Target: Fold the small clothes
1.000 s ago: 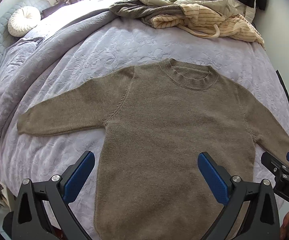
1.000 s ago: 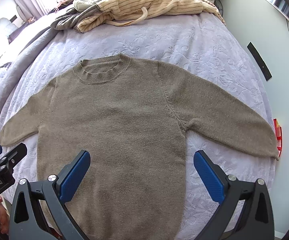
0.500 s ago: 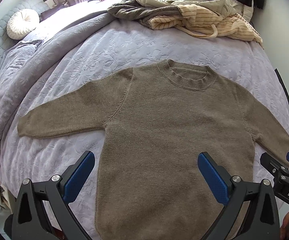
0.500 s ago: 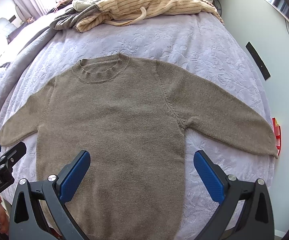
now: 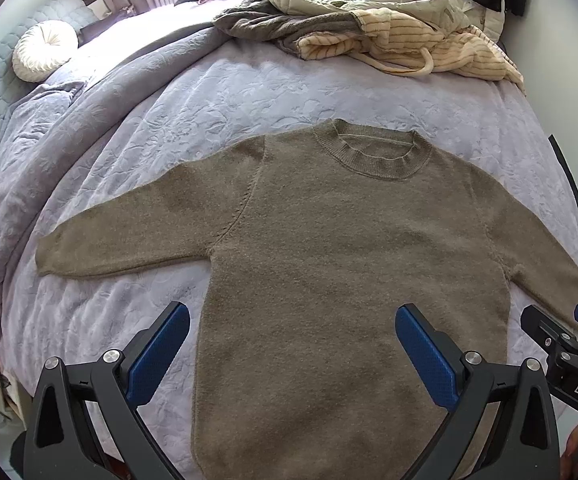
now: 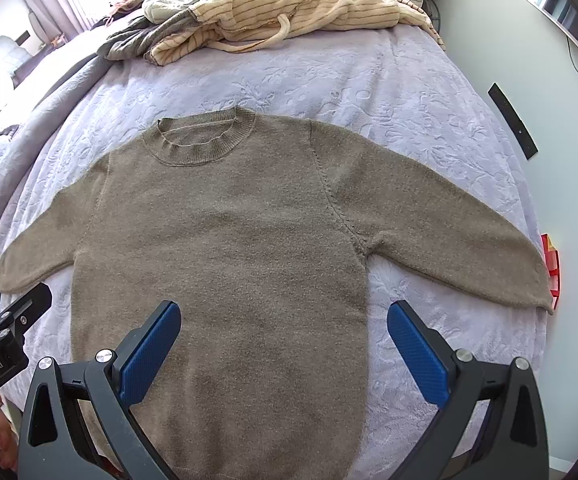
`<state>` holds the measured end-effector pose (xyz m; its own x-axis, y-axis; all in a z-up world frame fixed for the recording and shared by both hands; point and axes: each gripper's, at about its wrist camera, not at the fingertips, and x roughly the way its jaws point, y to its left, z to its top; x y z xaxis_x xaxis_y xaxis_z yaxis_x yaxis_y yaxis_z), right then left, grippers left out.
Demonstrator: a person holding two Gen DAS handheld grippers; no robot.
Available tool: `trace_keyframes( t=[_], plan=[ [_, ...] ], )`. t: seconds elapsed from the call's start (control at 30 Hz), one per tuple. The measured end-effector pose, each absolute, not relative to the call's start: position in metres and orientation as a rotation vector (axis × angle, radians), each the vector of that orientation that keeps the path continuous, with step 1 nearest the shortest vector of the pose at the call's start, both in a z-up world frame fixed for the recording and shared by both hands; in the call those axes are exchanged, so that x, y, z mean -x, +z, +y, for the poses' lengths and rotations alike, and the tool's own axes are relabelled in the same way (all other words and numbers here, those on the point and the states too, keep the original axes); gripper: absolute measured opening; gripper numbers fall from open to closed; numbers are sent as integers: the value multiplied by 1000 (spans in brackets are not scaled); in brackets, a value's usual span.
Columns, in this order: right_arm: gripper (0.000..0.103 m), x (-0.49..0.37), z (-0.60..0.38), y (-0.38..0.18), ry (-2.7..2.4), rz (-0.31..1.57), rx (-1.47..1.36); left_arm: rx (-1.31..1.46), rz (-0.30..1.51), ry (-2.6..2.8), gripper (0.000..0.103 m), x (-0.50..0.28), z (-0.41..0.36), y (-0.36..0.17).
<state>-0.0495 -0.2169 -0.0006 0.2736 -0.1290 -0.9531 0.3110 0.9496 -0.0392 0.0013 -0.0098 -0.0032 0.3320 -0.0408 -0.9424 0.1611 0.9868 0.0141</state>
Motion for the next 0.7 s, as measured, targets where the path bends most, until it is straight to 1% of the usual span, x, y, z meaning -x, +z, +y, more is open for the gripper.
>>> trace_keyframes(
  t=[0.7],
  plan=[
    [103,52,-213,-8,-319,1289,-155,-108,1242,-125,103,-7,4,-12]
  ],
)
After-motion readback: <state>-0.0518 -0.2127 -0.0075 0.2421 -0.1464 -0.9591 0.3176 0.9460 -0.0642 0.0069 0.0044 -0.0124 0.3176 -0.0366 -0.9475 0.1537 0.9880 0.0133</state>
